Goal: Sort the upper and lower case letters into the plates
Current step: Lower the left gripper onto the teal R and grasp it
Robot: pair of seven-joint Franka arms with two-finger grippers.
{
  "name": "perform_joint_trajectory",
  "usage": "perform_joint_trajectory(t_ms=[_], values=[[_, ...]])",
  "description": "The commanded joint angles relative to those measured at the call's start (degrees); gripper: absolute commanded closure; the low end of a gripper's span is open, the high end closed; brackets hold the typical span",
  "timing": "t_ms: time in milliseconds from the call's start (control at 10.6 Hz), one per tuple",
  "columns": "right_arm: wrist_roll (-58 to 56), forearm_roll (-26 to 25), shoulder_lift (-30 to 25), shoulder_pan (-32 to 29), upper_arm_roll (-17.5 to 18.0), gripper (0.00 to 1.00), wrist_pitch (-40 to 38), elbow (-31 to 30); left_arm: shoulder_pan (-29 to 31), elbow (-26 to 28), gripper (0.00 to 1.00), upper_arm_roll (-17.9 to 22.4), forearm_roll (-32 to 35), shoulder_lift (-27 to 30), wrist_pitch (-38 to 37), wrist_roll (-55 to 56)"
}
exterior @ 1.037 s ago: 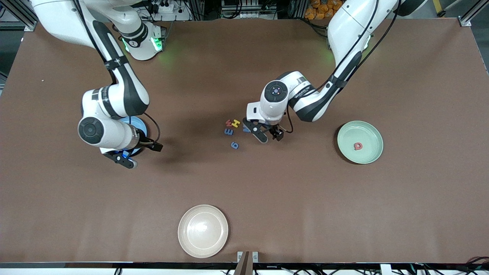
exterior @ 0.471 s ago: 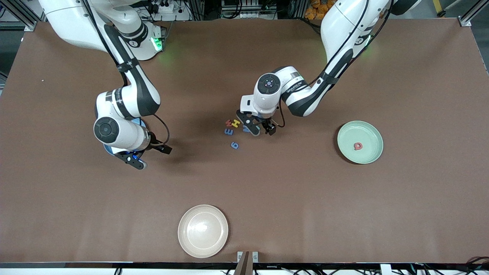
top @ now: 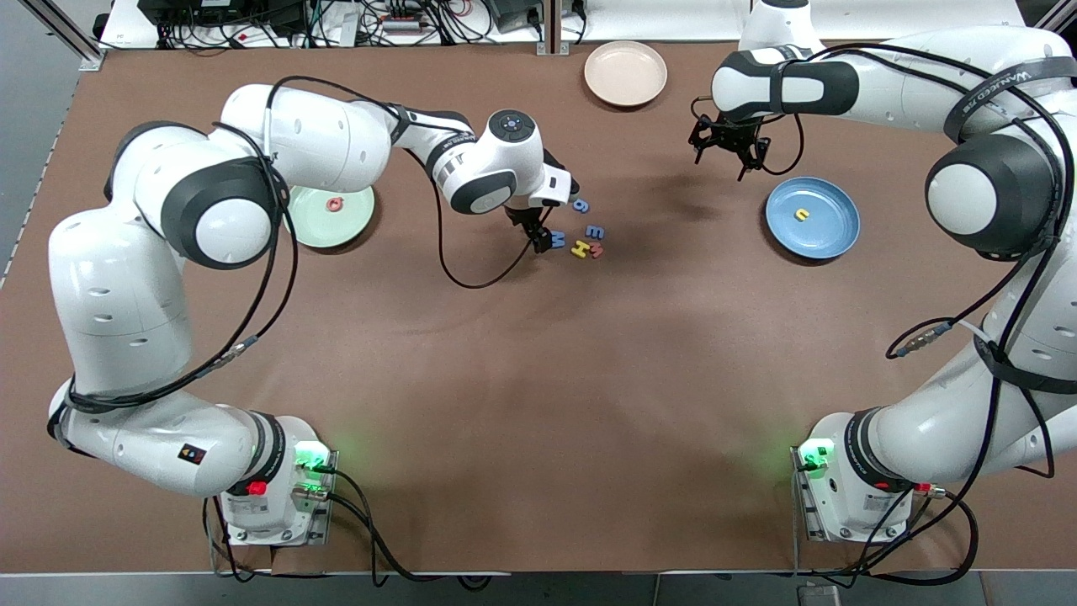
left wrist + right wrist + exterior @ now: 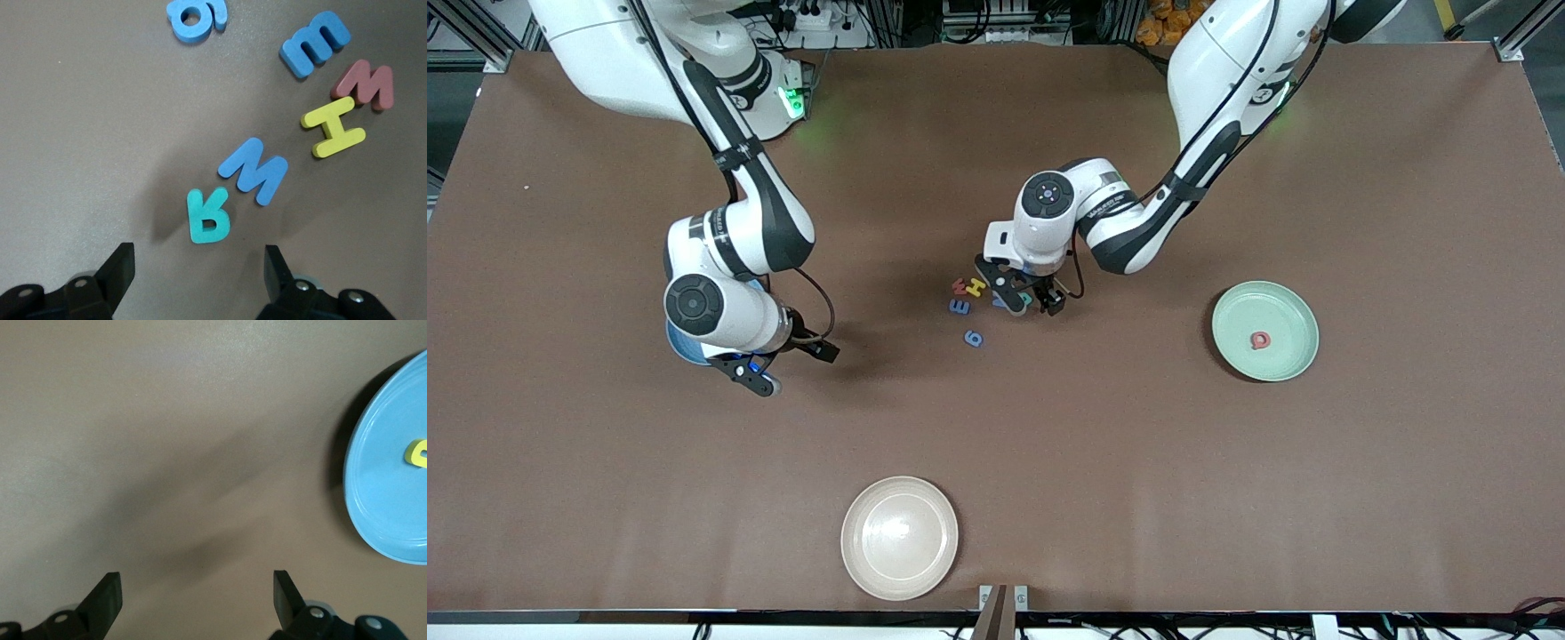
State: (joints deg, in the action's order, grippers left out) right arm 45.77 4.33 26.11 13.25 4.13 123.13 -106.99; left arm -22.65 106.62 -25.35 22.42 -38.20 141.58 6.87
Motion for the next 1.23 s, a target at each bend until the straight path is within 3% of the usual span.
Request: perform_joint_trajectory(t_ms=[0, 943, 1037, 1131], values=[[0.9, 0.5, 0.7, 0.19, -0.09, 0.0, -0.17, 1.25, -1.08, -1.76, 0.18, 0.3, 1.93, -1.34, 0.62, 1.75], [0.9, 0.42, 0.96, 0.37, -0.09, 0.0, -0.08, 1.43, -2.14, -4.57, 0.34, 0.56, 1.93, -4.77, 0.53, 2.36], [0.9, 0.42, 1.05, 0.63, -0.09, 0.0, -0.08, 1.43, -2.14, -4.93, 0.45, 0.65, 2.54, -5.04, 0.53, 2.19], [0.9, 0.42, 1.05, 0.63, -0.09, 0.0, -0.08, 1.43, -2.05, -4.93, 0.68, 1.08, 4.11, -5.04, 0.53, 2.01]])
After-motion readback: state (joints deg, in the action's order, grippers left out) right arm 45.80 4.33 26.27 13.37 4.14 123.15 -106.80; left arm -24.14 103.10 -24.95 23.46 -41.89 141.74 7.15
